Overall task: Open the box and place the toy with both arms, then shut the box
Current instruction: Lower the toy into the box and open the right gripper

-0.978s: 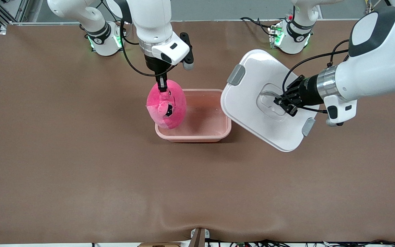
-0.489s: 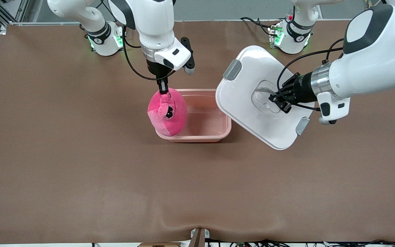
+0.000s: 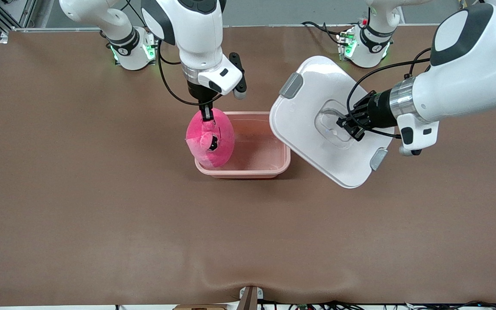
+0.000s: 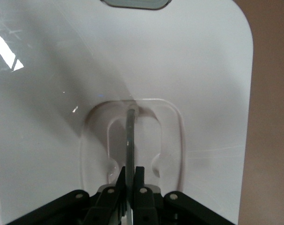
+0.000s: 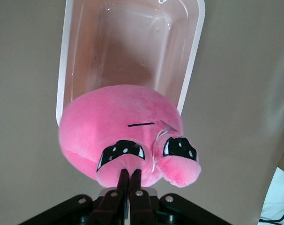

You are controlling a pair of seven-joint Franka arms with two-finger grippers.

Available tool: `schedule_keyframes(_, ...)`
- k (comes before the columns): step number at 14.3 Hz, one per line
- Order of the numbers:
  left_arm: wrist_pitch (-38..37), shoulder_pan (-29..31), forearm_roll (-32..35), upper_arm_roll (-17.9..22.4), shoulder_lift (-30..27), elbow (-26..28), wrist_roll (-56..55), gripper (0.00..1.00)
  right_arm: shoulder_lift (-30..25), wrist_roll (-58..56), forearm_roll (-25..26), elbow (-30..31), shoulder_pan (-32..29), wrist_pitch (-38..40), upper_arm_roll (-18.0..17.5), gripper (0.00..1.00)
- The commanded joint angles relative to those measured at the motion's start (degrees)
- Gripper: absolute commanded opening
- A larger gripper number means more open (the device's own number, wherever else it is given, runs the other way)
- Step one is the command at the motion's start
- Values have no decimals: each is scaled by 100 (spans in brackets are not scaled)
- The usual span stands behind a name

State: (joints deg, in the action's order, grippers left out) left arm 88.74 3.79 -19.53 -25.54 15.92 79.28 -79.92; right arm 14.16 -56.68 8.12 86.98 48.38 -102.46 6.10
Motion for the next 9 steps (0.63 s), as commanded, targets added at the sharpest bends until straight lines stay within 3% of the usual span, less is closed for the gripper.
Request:
schedule_keyframes(1, -59, 8, -121, -12, -2, -89, 100, 0, -9, -80, -56, -31, -39, -2, -13, 0)
schedule_keyframes(2, -59, -9, -121, -12, -2, -89, 91, 0, 34, -80, -56, -40, -39, -11, -13, 2)
schedule_keyframes(3, -59, -18, -121, -12, -2, -89, 91, 0, 52, -62, -56, -49, -39, -11, -4, 18)
schedule_keyframes(7, -59, -45, -112, -56, -10, -80, 56, 0, 96, -88, -39, -49, -39, -46, -4, 100)
schedule_keyframes(9, -59, -19, -95, -56, -28, -89, 56, 0, 87, -89, -48, -67, -39, -29, -4, 100)
